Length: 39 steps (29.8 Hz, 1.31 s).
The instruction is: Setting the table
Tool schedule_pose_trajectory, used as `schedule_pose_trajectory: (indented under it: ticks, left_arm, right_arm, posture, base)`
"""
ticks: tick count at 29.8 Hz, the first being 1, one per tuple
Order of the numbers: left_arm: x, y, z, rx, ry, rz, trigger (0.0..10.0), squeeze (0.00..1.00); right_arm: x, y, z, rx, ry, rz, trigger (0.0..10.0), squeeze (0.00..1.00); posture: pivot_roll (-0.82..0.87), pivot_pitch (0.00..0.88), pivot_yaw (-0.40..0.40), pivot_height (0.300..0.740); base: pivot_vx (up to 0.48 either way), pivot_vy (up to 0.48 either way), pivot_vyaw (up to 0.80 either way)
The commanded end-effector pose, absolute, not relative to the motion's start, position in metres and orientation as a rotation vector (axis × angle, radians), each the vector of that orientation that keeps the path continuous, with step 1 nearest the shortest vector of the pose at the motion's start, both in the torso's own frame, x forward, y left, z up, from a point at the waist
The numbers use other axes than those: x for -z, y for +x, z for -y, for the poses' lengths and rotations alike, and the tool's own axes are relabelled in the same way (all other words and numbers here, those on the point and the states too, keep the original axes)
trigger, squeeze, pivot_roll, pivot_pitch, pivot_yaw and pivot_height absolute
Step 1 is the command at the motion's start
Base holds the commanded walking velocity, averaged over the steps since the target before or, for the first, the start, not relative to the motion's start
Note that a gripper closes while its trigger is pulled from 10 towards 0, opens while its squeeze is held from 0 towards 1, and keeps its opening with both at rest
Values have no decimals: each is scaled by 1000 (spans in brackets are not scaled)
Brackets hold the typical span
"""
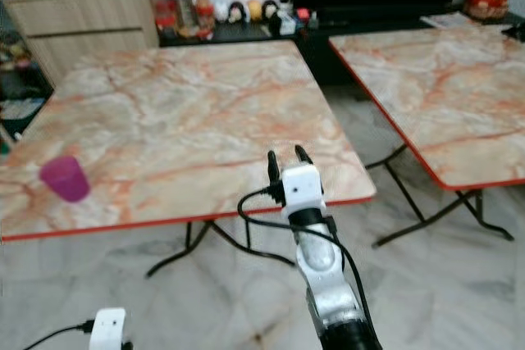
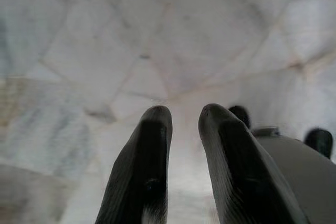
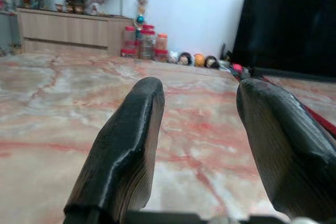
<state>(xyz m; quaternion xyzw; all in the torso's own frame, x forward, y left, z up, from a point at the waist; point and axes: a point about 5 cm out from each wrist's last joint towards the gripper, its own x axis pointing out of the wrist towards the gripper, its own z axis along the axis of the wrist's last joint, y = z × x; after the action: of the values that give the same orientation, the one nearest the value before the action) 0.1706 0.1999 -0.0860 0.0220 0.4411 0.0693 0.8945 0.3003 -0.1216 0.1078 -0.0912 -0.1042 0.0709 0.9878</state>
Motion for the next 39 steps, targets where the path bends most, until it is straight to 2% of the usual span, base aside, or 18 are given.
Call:
schedule_pose_trajectory:
  ticks: [1, 5, 18, 22, 32, 35, 36, 39]
  left_arm:
    - [86, 169, -202, -153, 45, -918, 10000, 0]
    - [86, 169, -203, -150, 50, -919, 10000, 0]
    - [85, 171, -206, -154, 65, -913, 10000, 0]
    - [86, 169, -204, -148, 76, -917, 10000, 0]
    - [86, 170, -203, -135, 91, -918, 10000, 0]
    - [86, 170, -203, -127, 96, -920, 10000, 0]
    - [86, 170, -204, -126, 98, -919, 10000, 0]
    - [85, 170, -204, -125, 102, -914, 10000, 0]
  right_arm:
    - [-103, 300, 124, -134, -187, 192, 10000, 0]
    - [-98, 298, 126, -130, -192, 176, 10000, 0]
    - [-71, 295, 139, -118, -224, 74, 10000, 0]
    - [-25, 278, 169, -39, -243, -139, 10000, 0]
    - [25, 240, 195, 21, -287, -403, 10000, 0]
    - [42, 224, 204, 61, -253, -519, 10000, 0]
    - [57, 206, 211, 96, -209, -639, 10000, 0]
    - [72, 185, 215, 108, -190, -773, 10000, 0]
  posture:
    - [-81, 0, 38, 732]
    - [-82, 0, 50, 732]
    - [-63, 0, 45, 732]
    - [-60, 0, 38, 732]
    - [-54, 0, 36, 732]
    - [-58, 0, 38, 732]
    - [-59, 0, 41, 732]
    - [-57, 0, 42, 732]
  base:
    - [0, 428, 0]
    - [0, 402, 0]
    - [0, 0, 0]
    - [0, 0, 0]
    - [0, 0, 0]
    - [0, 0, 0]
    - [0, 0, 0]
    - [0, 0, 0]
